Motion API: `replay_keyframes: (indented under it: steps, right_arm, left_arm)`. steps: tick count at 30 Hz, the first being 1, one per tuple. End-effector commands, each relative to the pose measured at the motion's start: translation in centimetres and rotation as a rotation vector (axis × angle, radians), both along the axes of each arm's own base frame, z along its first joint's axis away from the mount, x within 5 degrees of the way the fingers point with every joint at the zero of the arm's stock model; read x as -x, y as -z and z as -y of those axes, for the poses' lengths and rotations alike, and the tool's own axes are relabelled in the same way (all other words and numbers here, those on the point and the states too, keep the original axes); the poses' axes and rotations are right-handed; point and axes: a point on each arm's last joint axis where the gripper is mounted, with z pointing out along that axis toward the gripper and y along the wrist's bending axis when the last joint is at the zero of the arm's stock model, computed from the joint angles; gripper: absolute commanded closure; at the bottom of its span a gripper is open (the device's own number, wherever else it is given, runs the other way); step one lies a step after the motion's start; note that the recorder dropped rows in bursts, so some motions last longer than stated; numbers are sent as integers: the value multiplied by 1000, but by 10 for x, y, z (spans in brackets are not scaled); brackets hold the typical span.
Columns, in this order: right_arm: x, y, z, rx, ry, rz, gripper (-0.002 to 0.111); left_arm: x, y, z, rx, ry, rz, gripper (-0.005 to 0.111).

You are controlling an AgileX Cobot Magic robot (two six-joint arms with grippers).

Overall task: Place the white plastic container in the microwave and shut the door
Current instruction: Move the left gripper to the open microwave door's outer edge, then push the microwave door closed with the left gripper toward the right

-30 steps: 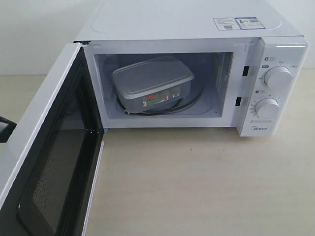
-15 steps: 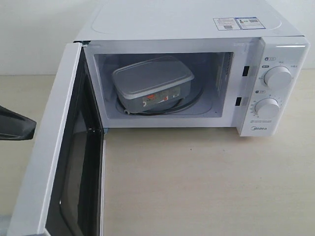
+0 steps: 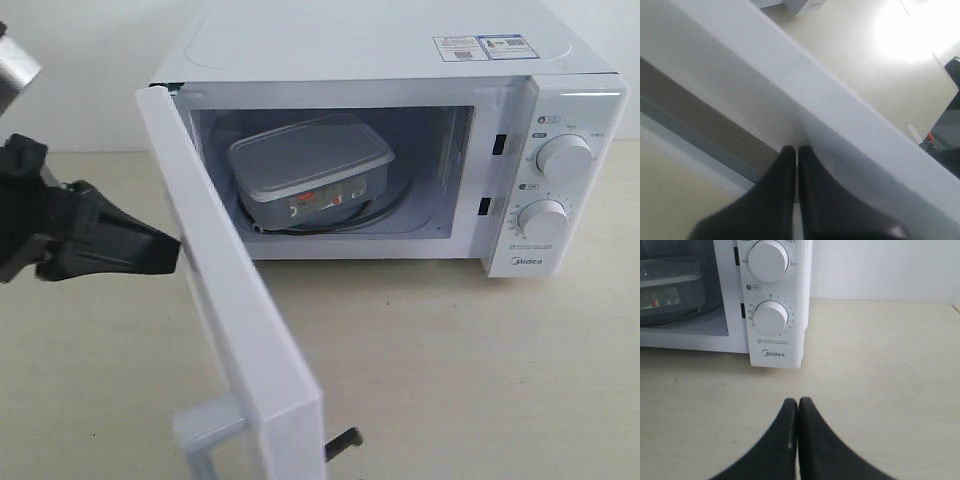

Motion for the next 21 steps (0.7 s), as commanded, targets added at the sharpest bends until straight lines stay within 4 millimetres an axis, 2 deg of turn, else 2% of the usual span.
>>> replay_keyframes:
  steps: [1,7,11,14,21]
  right_arm:
    - [0,-1,0,10,4,11,108]
    - [0,-1,0,10,4,11,108]
    - [0,-1,0,10,4,11,108]
    - [0,-1,0,10,4,11,108]
    - [0,-1,0,10,4,11,108]
  left_arm:
    - [-14,6,16,77,33,35,102]
    - [-36,19,26,136,28,117,102]
    - [-45,22,36,245,96,201,102]
    - [-52,26,40,299,80,202,102]
    - [-60,42,45,242,83,221,102]
